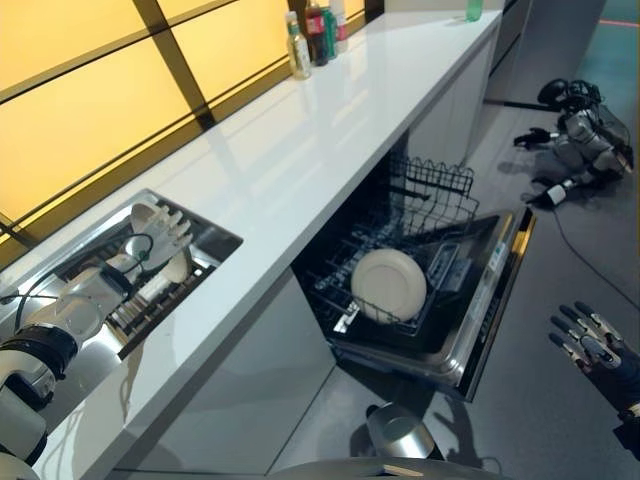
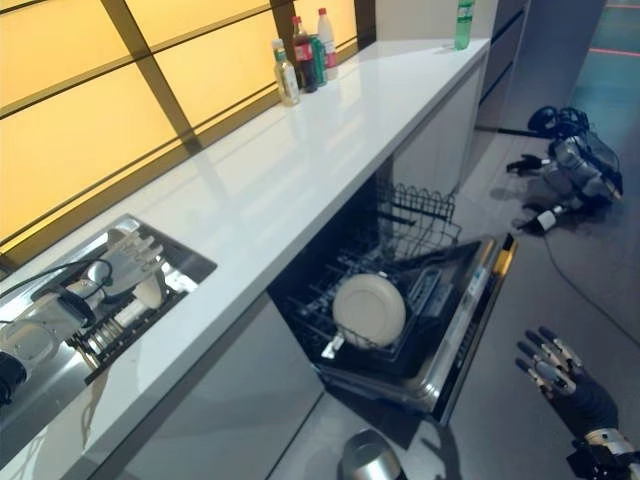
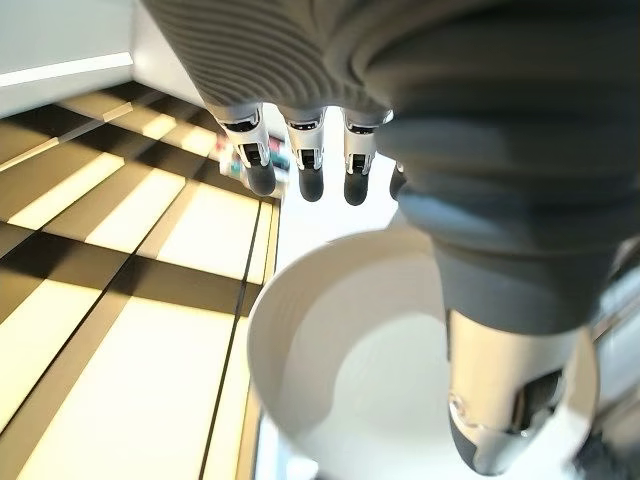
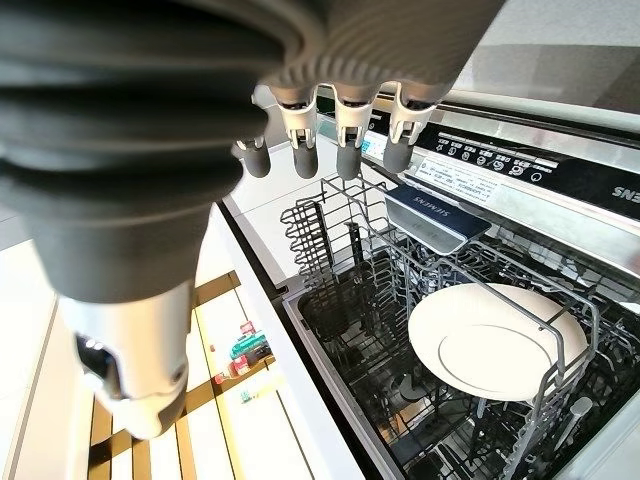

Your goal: Pick up plates and place into dishwasher.

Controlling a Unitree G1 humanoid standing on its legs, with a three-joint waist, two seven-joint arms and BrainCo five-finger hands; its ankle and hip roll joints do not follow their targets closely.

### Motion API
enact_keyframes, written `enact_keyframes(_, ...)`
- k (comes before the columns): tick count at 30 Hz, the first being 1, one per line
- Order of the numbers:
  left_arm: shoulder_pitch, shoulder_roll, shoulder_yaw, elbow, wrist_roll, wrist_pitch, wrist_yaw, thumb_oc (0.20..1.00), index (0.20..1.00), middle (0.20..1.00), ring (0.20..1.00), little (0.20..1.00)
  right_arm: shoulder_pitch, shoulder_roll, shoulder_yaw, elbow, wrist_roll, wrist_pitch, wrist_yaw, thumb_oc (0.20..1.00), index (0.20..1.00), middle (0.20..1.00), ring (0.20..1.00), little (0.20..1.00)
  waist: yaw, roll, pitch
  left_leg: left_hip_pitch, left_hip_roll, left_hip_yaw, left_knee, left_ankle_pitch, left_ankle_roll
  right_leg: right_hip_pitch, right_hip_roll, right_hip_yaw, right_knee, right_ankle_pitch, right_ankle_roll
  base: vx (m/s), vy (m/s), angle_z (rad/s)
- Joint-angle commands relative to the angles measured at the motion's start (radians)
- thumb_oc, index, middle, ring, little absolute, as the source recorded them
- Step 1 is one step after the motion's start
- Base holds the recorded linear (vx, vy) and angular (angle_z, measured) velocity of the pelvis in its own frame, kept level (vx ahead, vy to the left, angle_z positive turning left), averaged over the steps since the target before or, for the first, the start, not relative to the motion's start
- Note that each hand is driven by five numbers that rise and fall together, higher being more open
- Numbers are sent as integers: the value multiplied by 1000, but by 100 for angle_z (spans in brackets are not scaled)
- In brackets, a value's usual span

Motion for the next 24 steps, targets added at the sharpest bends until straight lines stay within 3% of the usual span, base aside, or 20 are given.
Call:
enact_keyframes(1,35,-3,95,48,24,61,-62,1000,1000,1000,1000,1000,24,-45,-36,-103,42,-8,4,1000,1000,1000,1000,1000,-9,-24,-77,-185,18,-92,90,123,26,30,-66,-22,26,-26,109,0,0,0)
enact_keyframes(3,40,-14,99,61,25,66,-84,1000,1000,1000,1000,1000,18,-40,-41,-112,35,5,1,1000,1000,1000,1000,1000,-10,-26,-75,-185,18,-95,90,124,27,32,-67,-24,26,-27,109,0,0,0)
enact_keyframes(4,41,-19,101,66,19,66,-92,887,887,887,887,887,19,-40,-44,-114,34,9,1,1000,1000,1000,1000,1000,-10,-26,-74,-185,18,-96,89,125,27,34,-67,-25,25,-27,109,0,0,0)
enact_keyframes(5,47,-31,103,77,25,65,-110,391,391,391,391,391,16,-38,-48,-122,33,19,-2,1000,1000,1000,1000,1000,-9,-27,-73,-184,18,-100,87,127,27,36,-67,-26,25,-28,107,0,0,0)
enact_keyframes(6,54,-36,108,85,23,65,-108,200,200,200,200,200,14,-36,-51,-127,32,25,-4,1000,1000,1000,1000,1000,-9,-28,-71,-185,18,-103,87,129,27,36,-67,-27,26,-29,106,0,0,0)
enact_keyframes(24,131,-81,168,130,42,98,26,200,200,200,200,200,18,-32,-98,-146,38,77,4,1000,1000,1000,1000,1000,6,-25,-68,-177,16,-117,83,141,27,73,-79,-50,16,-36,100,1,14,1)
